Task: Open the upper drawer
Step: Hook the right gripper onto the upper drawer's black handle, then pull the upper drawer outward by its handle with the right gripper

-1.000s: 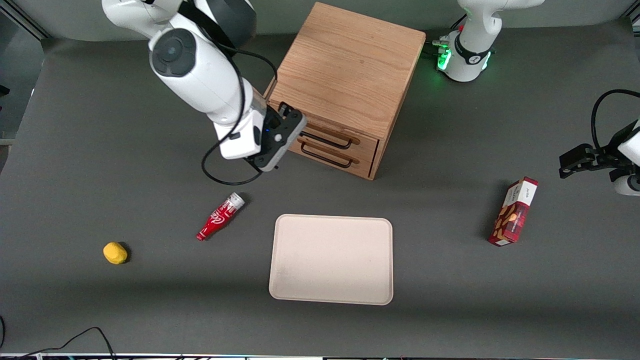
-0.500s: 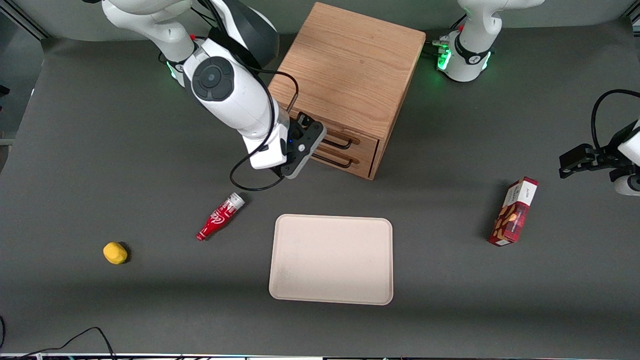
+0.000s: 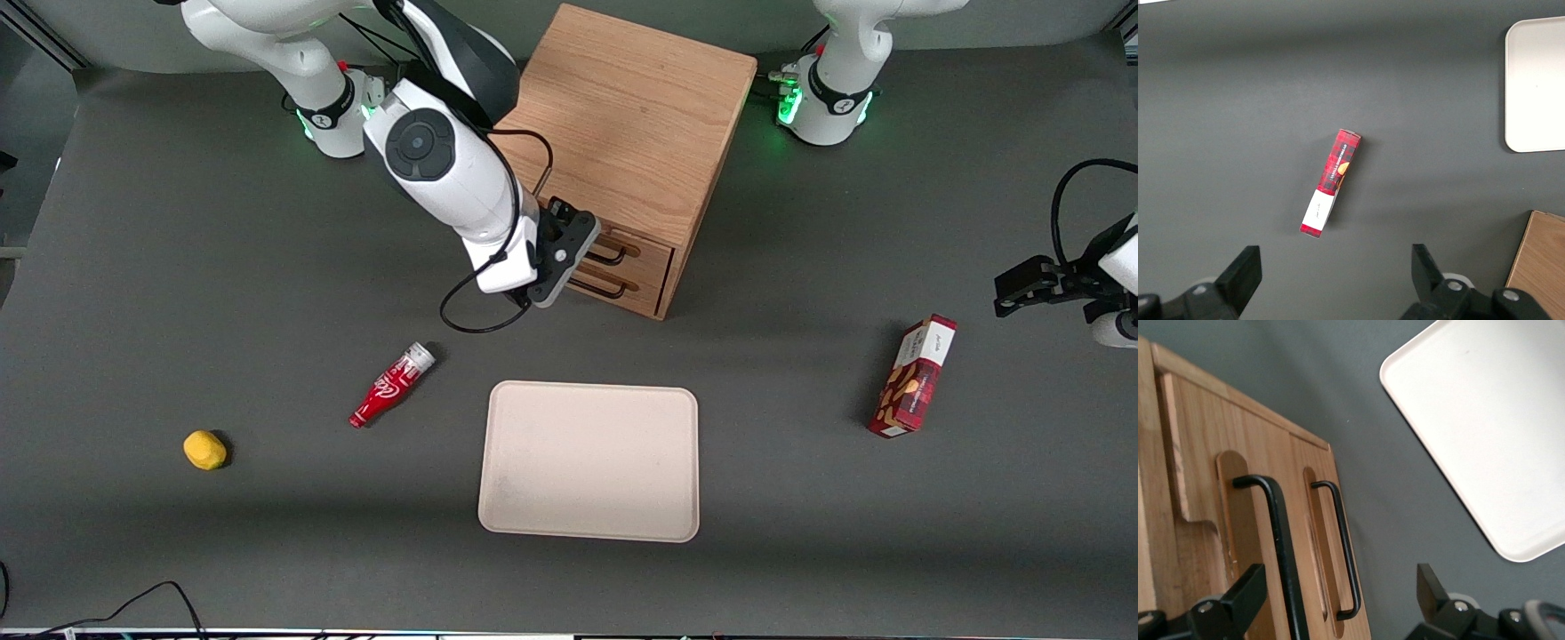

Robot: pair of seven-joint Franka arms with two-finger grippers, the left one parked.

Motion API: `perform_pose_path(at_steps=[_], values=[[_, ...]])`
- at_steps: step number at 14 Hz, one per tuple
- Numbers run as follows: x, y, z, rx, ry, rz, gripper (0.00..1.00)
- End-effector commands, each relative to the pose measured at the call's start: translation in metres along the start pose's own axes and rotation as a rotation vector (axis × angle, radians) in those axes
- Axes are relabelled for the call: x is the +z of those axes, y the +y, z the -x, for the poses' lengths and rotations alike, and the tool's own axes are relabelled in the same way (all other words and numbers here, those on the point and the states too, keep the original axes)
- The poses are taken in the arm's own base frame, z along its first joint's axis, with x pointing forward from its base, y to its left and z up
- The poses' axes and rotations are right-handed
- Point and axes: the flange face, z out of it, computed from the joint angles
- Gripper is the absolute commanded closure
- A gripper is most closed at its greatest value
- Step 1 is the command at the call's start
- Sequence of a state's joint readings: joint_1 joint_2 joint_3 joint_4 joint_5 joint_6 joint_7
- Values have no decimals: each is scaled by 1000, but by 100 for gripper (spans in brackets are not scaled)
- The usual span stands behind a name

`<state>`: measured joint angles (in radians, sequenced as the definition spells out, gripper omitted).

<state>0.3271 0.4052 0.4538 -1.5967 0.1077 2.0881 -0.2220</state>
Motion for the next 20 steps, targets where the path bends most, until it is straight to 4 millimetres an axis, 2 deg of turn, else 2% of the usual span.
perform_pose_path(at_steps=[1, 4, 9, 11, 14, 20], values=[[5, -7, 10, -7, 13, 27, 0], [19, -8, 16, -9, 26, 33, 0], [20, -1, 17, -29, 35, 37, 0], [17, 18, 20, -46, 38, 42, 0], [15, 33, 21, -60, 41, 48, 0], [4, 87, 20, -67, 60, 85, 0]])
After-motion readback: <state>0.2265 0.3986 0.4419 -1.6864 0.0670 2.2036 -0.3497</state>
